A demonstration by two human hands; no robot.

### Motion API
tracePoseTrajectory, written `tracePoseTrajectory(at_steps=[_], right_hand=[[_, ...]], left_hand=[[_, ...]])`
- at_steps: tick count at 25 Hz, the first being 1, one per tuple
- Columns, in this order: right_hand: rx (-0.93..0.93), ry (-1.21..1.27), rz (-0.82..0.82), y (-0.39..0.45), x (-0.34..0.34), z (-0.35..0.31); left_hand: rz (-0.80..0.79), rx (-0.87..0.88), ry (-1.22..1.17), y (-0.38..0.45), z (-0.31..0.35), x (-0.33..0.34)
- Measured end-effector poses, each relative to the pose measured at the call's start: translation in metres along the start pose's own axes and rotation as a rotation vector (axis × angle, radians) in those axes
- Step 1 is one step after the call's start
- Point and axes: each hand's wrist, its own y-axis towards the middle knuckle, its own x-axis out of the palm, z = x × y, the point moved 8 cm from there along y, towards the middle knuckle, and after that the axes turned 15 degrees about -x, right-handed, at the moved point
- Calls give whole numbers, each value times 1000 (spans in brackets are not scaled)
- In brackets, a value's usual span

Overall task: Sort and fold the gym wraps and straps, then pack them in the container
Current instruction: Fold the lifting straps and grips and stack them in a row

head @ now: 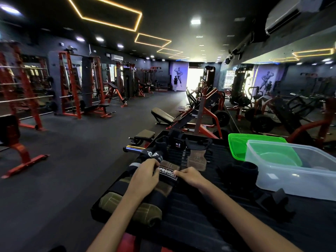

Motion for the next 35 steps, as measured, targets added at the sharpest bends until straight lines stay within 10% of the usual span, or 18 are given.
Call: tracePoseTrajectory(at_steps=[6, 11, 17, 26, 35], right_hand=[[12, -298, 482, 12, -97, 23], [26, -707, 141, 37, -77, 51], [-141, -1125, 127, 52, -71, 44], [-146, -465, 339, 36, -92, 28], [-330, -523, -72, -107, -76, -9]], left_hand=[[-205, 221, 182, 22, 34, 62], [-215, 151, 215, 31, 16, 81], [-151, 163, 196, 34, 13, 81], [-180, 166, 255, 29, 17, 80], [-246, 438, 336, -16, 79, 83]])
